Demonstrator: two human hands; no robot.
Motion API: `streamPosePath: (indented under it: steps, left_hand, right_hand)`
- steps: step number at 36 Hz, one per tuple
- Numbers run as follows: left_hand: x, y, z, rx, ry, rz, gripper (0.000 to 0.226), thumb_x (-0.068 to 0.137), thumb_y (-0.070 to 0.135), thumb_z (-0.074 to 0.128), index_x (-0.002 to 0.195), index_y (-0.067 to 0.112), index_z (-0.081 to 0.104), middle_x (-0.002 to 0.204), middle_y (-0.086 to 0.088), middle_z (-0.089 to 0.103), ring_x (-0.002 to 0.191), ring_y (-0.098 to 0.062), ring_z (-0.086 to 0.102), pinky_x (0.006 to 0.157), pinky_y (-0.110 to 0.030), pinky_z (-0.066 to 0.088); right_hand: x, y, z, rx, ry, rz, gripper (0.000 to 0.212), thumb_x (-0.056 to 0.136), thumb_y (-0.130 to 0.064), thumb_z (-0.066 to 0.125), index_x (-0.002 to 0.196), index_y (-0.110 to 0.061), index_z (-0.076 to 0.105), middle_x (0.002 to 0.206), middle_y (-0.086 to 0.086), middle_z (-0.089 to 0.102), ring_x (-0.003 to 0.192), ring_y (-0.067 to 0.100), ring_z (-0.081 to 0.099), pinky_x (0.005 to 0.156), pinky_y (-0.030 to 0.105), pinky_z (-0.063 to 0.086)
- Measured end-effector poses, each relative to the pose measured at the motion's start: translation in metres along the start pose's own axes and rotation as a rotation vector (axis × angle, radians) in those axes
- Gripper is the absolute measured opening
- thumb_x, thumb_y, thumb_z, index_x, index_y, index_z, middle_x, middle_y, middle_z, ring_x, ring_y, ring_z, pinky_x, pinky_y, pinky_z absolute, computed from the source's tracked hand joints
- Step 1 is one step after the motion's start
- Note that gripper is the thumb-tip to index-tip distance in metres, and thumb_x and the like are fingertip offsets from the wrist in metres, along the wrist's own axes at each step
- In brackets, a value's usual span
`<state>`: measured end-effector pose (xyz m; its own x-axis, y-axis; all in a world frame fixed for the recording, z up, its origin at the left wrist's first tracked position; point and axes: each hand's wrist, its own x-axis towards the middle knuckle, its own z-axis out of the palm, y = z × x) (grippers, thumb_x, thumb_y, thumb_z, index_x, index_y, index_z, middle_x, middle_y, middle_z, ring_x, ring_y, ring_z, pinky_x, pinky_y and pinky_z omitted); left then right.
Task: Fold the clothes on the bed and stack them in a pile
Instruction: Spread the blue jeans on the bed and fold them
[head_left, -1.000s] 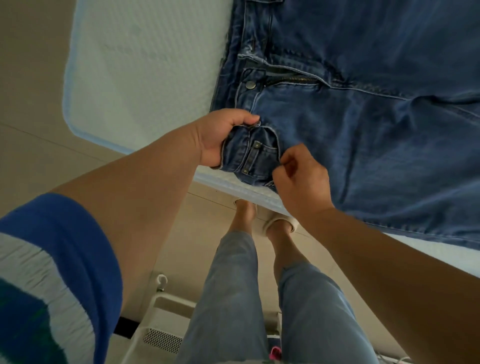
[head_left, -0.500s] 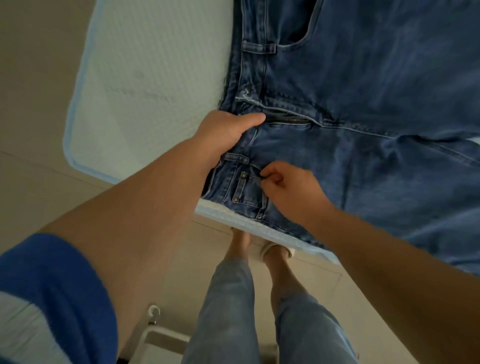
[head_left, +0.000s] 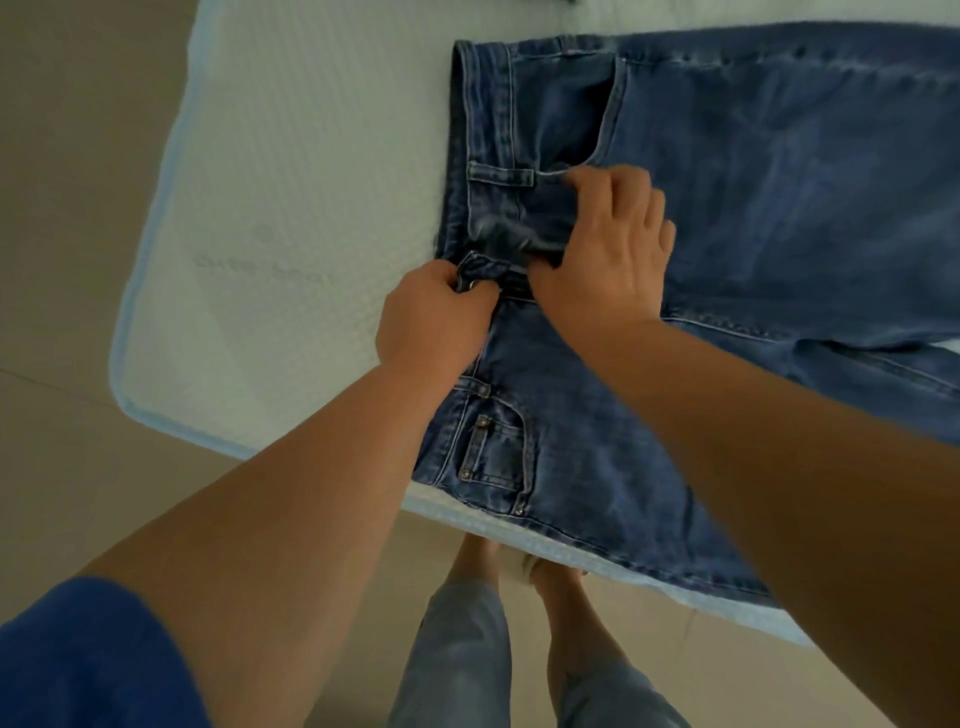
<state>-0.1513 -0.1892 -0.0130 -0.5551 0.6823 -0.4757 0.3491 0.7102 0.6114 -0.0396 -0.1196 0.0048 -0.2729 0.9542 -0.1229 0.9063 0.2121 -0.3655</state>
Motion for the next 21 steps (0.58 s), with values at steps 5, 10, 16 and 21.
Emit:
streamPosePath:
  steps: [5,10,16,21]
  left_hand:
    - [-0.001,0.006,-0.007,0.067,0.017,0.057,0.035,0.081,0.037,0.063,0.056,0.018,0.048,0.051,0.007,0.047,0.047,-0.004,0.041,0.046,-0.026,0.028]
    - [-0.001,0.011,-0.014,0.164,0.03,0.143,0.024,0.082,0.025,0.064,0.106,0.019,0.063,0.091,0.004,0.056,0.081,-0.011,0.052,0.063,-0.026,0.037]
    - [0.033,0.062,-0.012,-0.701,-0.228,-0.277,0.014,0.082,0.022,0.053,0.085,0.014,0.065,0.079,-0.003,0.069,0.074,-0.018,0.065,0.08,-0.035,0.052]
    - [0.06,0.094,-0.002,-1.172,-0.565,-0.324,0.035,0.089,0.038,0.051,0.093,0.008,0.069,0.09,-0.011,0.072,0.081,-0.024,0.069,0.074,-0.035,0.056]
  right_hand:
    - [0.0,0.016,-0.008,0.194,-0.07,0.01,0.034,0.085,-0.014,0.059,0.118,-0.019,0.061,0.108,0.004,0.054,0.105,0.023,0.046,0.086,0.029,0.036]
    - [-0.013,0.016,-0.015,0.353,0.149,-0.054,0.016,0.089,-0.015,0.057,0.093,-0.004,0.067,0.086,0.006,0.05,0.083,0.022,0.043,0.071,0.029,0.036]
    - [-0.019,0.017,-0.009,0.409,0.099,-0.037,0.019,0.09,-0.017,0.056,0.091,-0.003,0.067,0.089,0.01,0.055,0.085,0.028,0.048,0.077,0.035,0.042]
    - [-0.016,0.015,-0.011,0.391,0.102,-0.072,0.032,0.089,-0.027,0.048,0.094,-0.003,0.069,0.095,0.01,0.06,0.089,0.029,0.051,0.078,0.045,0.044]
